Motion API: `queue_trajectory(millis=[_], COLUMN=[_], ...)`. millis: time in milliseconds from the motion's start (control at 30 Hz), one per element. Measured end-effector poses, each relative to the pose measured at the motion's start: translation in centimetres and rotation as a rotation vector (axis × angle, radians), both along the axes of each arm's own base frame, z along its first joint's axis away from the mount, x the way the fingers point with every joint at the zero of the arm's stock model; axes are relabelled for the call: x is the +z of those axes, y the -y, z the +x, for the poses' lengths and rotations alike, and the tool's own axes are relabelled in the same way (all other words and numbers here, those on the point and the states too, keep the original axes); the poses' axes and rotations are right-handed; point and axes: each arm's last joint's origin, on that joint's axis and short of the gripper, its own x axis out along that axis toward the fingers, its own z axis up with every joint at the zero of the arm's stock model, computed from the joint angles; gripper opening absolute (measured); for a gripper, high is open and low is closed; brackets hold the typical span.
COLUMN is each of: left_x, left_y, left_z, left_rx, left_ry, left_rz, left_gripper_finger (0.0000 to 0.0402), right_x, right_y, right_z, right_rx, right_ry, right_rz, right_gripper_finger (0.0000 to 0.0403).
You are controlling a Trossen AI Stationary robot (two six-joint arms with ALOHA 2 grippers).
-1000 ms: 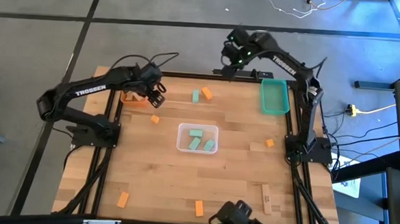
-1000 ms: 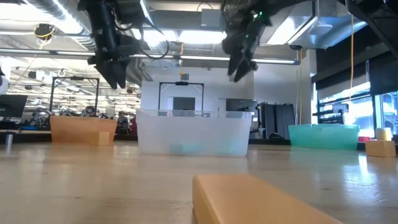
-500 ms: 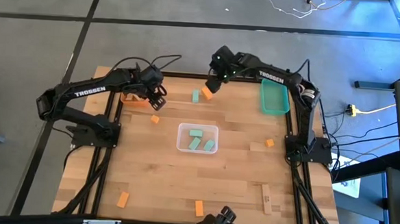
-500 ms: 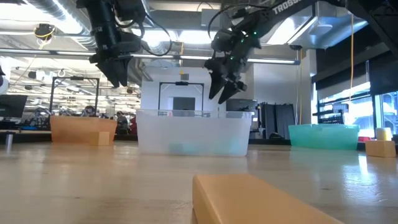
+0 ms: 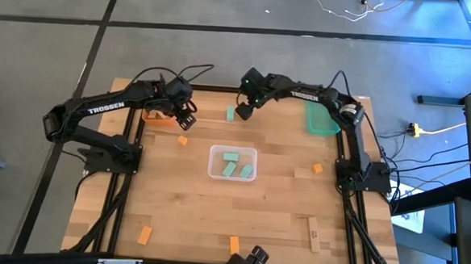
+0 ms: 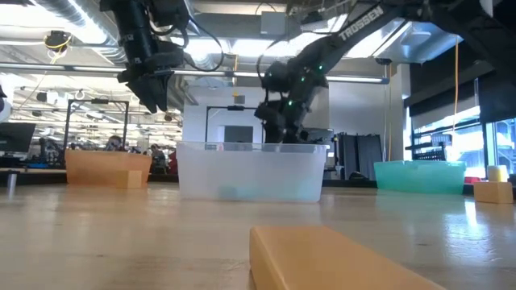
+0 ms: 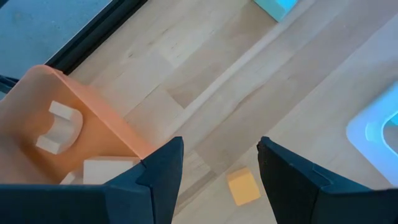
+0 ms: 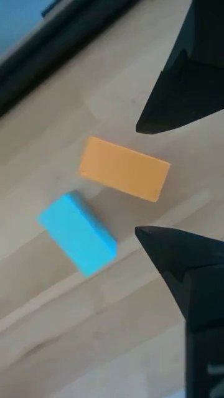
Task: Sort & place blocks by color
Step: Put the yellow block into the blue bin
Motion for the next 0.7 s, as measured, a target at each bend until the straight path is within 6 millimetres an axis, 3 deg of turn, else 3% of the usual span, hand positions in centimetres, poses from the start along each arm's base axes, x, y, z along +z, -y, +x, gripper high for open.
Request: queue_trajectory(millis=[167,500,700], left_x=[0.0,0.0,0.0], left_y=[0.0,0.0,0.0], left_z=[0.0,0.0,0.0], left_rx=[0.0,-0.002,-0.002], left_ry=[0.0,-0.001,-0.001], left_rz=[0.0,0.001,0.002], left_gripper_finger=[0.0195,0.0195,0.0195], right_x=[-2.3,-5.0,-5.3], right_y=[0.2,0.5,0.4], right_z=[0.4,0.8,1.0], right_rx=[-0.013,-0.004,0.003], right_ry=[-0.041,-0.071,-0.068], right_rz=[0.032,0.058,0.068], right_gripper_finger=[0.0255,0.0254,0.02])
